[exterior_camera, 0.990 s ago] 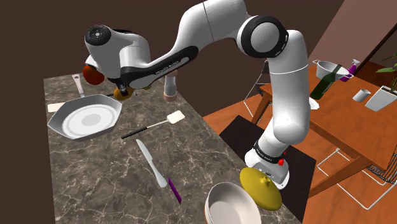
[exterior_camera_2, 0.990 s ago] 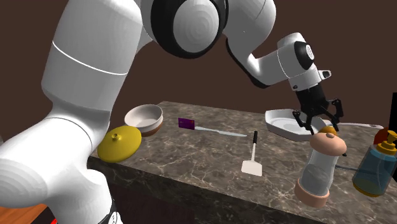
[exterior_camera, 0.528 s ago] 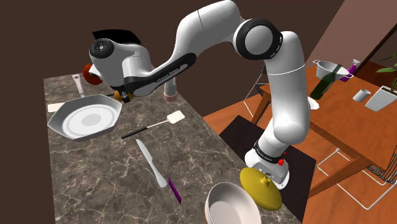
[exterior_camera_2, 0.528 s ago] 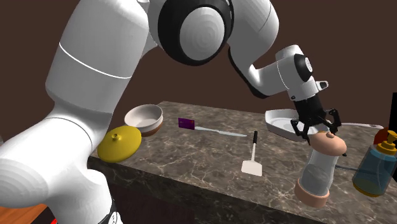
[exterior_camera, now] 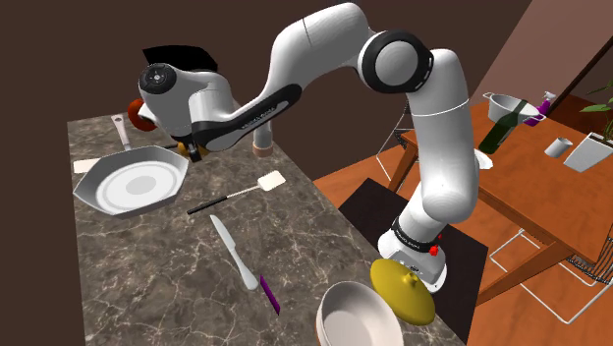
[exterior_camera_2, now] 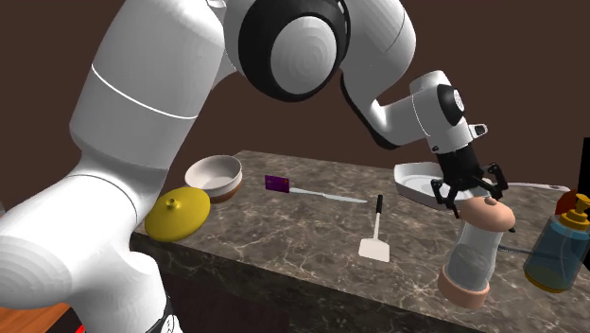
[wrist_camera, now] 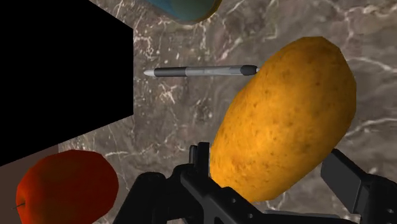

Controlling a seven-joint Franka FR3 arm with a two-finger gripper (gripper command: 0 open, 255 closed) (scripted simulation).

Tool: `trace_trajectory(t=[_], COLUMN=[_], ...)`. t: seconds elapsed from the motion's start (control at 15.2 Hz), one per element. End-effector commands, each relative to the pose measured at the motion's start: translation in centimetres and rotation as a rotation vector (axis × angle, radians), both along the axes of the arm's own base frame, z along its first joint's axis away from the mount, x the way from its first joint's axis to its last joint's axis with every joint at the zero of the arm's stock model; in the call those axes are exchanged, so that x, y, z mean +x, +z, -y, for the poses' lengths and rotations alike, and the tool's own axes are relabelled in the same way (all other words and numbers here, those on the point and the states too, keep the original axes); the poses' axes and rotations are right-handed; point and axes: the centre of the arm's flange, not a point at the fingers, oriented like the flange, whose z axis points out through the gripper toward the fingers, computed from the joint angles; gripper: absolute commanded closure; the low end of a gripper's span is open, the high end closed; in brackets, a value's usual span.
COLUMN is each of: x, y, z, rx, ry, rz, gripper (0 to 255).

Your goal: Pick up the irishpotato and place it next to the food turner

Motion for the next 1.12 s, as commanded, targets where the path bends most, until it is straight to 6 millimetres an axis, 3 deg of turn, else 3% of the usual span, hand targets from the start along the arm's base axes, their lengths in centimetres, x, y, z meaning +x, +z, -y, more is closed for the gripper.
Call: trace_trajectory(t=[0.0, 0.26, 0.53, 1.06], x=[0.0, -0.2, -2.2, -2.2], y=[-0.4, -0.5, 3.8, 3.8], z=[0.0, 0.0, -1.5, -1.5], rx=[-0.002, -0.002, -0.002, -0.002], ry=[0.000, 0.000, 0.000, 0.000], rz=[-0.008, -0.008, -0.008, -0.008], gripper=[0, 0, 0, 0])
